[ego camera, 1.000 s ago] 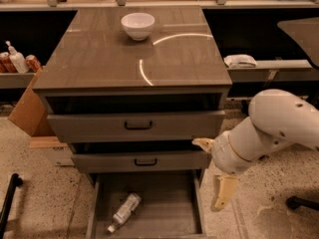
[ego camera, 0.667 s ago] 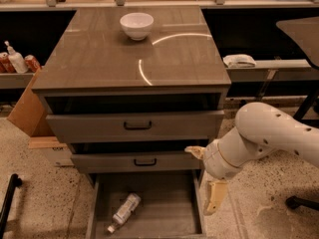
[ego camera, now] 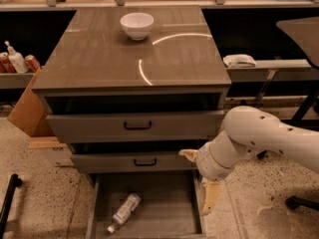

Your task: Pick blue plastic bottle from bottom drawer and place on counter

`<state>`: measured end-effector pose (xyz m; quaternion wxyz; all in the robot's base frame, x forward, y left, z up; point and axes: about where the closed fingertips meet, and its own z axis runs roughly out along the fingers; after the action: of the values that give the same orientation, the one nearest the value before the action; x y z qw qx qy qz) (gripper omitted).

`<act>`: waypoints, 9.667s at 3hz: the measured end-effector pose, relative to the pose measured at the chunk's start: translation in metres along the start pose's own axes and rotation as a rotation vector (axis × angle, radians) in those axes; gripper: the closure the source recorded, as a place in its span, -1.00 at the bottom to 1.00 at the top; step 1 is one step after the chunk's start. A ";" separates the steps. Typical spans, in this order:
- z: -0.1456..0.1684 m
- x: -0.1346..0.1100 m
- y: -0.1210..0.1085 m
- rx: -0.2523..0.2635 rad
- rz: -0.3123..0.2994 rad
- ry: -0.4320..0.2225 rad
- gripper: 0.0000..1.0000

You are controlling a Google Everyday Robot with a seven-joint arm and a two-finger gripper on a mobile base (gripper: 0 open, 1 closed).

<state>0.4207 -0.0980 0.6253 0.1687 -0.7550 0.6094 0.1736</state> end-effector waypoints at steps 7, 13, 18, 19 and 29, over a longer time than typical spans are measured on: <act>0.257 0.041 -0.064 -0.129 -0.306 -0.018 -1.00; 0.349 0.000 -0.089 -0.071 -0.475 -0.134 -1.00; 0.468 0.009 -0.111 0.061 -0.469 -0.289 -1.00; 0.468 0.009 -0.111 0.061 -0.469 -0.289 -1.00; 0.551 0.038 -0.112 -0.070 -0.223 -0.296 0.31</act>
Offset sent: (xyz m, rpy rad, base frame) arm 0.0264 0.0532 -0.1304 0.0680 0.0121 0.2316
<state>0.5067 0.1491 0.1259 0.2485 -0.7896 0.4840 0.2839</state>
